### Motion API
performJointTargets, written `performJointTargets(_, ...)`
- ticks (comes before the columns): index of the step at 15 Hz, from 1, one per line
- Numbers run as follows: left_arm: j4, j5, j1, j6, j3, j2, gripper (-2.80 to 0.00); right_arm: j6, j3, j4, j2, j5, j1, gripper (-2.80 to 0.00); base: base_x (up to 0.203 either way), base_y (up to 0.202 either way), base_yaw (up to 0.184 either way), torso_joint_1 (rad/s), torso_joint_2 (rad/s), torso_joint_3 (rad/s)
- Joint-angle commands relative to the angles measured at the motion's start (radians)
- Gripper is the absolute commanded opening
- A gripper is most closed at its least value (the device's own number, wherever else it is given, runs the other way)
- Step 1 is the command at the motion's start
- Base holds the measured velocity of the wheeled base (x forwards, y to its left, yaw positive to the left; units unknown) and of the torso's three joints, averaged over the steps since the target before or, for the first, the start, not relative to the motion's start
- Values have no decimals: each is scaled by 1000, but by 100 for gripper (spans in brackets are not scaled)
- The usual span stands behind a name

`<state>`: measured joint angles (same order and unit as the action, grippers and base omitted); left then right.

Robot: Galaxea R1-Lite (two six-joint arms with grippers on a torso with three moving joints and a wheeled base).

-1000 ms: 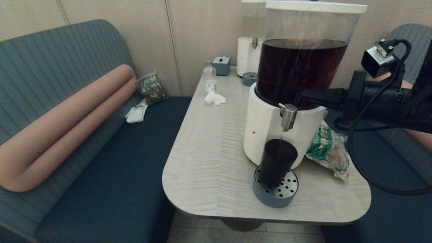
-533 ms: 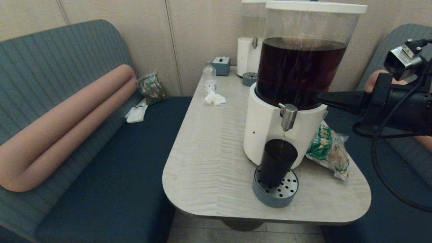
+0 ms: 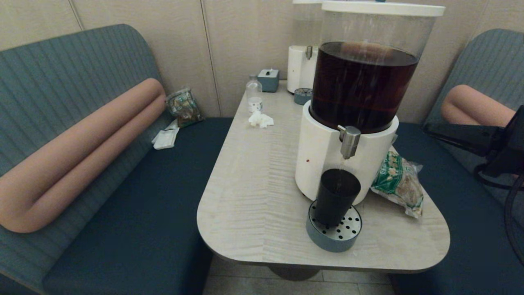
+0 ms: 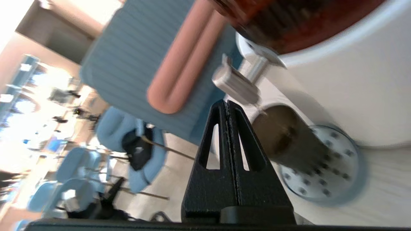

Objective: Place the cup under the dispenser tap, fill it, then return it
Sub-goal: Turn off the faucet

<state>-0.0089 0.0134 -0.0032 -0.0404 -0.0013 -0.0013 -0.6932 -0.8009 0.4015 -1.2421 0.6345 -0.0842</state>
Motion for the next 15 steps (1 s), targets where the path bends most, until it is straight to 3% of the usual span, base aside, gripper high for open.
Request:
performJointTargets(1,0,0,0,-1,1,1,-280,124,58,-37,148,-5,77,-280,0,0,0,0,0,0)
performJointTargets(3,0,0,0,-1,1,1,-280,396,128,-111,263,-67,123,-280,0,0,0,0,0,0)
performJointTargets(5,0,0,0,-1,0,1,-280,694,211,-154,382,-203,146,-280,0,0,0,0,0,0)
performJointTargets(7,0,0,0,-1,1,1,-280,856,283,-167,480,-380,153,-280,0,0,0,0,0,0)
performJointTargets(10,0,0,0,-1,0,1,-280,926,389,-163,630,-521,146,-280,0,0,0,0,0,0)
performJointTargets(15,0,0,0,-1,1,1,-280,981,577,-81,895,-553,143,-280,0,0,0,0,0,0)
